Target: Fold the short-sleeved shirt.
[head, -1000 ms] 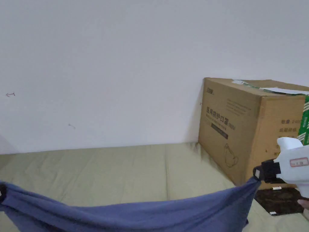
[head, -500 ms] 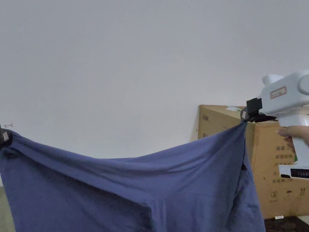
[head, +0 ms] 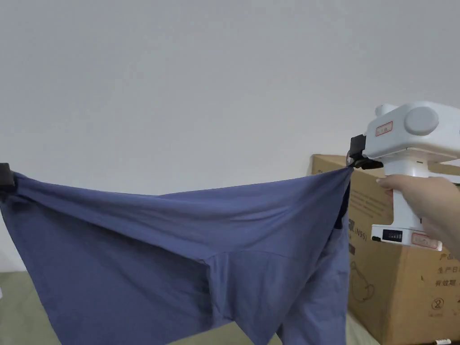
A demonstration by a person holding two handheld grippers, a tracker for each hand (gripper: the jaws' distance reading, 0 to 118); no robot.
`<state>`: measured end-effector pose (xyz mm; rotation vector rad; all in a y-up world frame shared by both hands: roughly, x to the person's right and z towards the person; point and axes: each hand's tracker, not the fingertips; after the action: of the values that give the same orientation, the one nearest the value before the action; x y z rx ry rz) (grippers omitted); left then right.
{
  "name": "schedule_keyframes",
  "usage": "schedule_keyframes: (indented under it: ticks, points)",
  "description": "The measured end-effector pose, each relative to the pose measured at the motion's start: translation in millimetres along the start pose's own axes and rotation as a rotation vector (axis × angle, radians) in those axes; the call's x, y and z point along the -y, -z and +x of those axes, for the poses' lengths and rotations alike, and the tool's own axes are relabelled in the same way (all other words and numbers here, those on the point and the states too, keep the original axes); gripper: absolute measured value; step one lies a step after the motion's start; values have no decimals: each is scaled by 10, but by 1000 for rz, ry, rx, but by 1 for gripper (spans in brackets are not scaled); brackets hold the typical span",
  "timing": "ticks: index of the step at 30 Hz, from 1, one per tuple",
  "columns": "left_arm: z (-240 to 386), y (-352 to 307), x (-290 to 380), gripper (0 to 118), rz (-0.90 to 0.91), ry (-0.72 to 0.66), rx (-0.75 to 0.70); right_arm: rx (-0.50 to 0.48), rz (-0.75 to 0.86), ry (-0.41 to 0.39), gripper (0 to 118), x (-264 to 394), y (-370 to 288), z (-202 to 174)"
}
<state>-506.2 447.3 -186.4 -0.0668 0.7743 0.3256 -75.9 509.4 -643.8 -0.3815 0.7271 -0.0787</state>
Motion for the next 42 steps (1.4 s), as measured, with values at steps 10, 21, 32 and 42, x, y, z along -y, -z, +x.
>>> schedule_keyframes:
  ticks: [10, 21, 32, 42]
  points:
    - [-1064, -115, 2483, 2, -435, -75, -102, 4, -420, 148, 0, 2856, 794, 635]
    - [-1625, -1532, 3979, 2, -708, -184, -114, 74, -672, 272, 0, 4811, -349, 1456]
    - [-1605, -2182, 3934, 2, -792, -66, -68, 69, -684, 240, 0, 4841, -1313, 1531]
    - [-1421, -2307, 3474, 95, -646, -115, 19, 132, -565, 195, 95, 4556, -1576, 1127]
